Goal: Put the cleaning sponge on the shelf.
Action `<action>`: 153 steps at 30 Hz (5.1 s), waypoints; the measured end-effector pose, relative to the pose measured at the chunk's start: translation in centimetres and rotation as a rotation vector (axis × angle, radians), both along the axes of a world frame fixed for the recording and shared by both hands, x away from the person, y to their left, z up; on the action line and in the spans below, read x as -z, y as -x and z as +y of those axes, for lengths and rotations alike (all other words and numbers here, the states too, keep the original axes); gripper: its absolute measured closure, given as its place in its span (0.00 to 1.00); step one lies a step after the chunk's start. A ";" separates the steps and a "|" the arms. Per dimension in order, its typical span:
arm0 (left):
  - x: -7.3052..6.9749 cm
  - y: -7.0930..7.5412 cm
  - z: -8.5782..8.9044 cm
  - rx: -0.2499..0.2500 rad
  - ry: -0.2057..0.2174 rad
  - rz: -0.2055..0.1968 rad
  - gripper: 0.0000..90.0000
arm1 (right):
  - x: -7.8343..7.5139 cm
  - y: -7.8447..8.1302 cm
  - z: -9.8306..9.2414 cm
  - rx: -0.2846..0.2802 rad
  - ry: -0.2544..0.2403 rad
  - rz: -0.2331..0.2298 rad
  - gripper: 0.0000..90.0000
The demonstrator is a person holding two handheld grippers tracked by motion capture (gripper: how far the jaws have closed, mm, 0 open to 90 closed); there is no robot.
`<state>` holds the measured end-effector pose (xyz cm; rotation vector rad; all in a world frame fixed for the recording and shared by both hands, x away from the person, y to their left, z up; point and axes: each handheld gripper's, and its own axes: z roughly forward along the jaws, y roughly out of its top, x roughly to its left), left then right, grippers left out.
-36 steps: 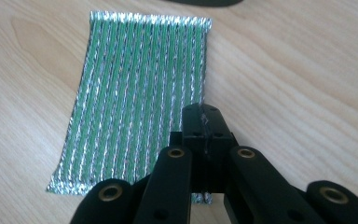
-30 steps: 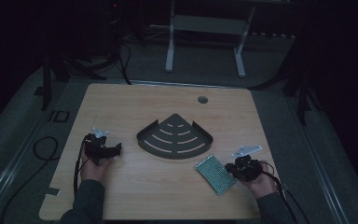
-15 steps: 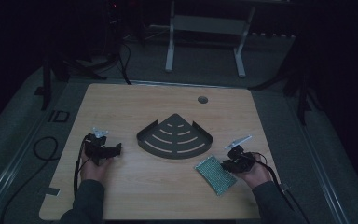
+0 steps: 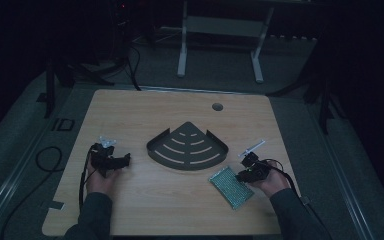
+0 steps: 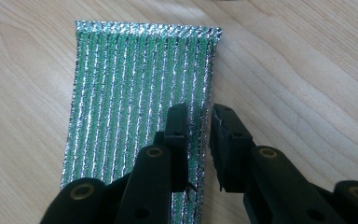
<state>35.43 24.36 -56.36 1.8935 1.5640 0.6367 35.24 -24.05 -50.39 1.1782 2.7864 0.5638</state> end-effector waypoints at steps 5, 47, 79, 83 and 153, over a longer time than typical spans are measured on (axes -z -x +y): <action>0.0 0.0 0.0 0.000 0.000 0.000 0.15 | 0.5 -0.4 0.2 -0.003 0.013 0.030 0.85; 0.0 0.0 0.0 -0.001 0.000 0.000 0.15 | -1.6 -1.0 0.4 -0.014 0.011 0.075 0.99; 0.0 0.0 0.0 -0.001 0.000 0.001 0.15 | -6.3 -1.6 -0.1 0.000 -0.006 -0.004 1.00; 0.0 0.0 0.0 -0.001 0.000 0.000 0.14 | -6.8 -2.0 0.1 0.002 -0.020 -0.017 1.00; 0.0 0.0 0.0 -0.002 0.001 -0.001 0.14 | -10.0 -7.5 3.0 -0.010 -0.081 -0.100 1.00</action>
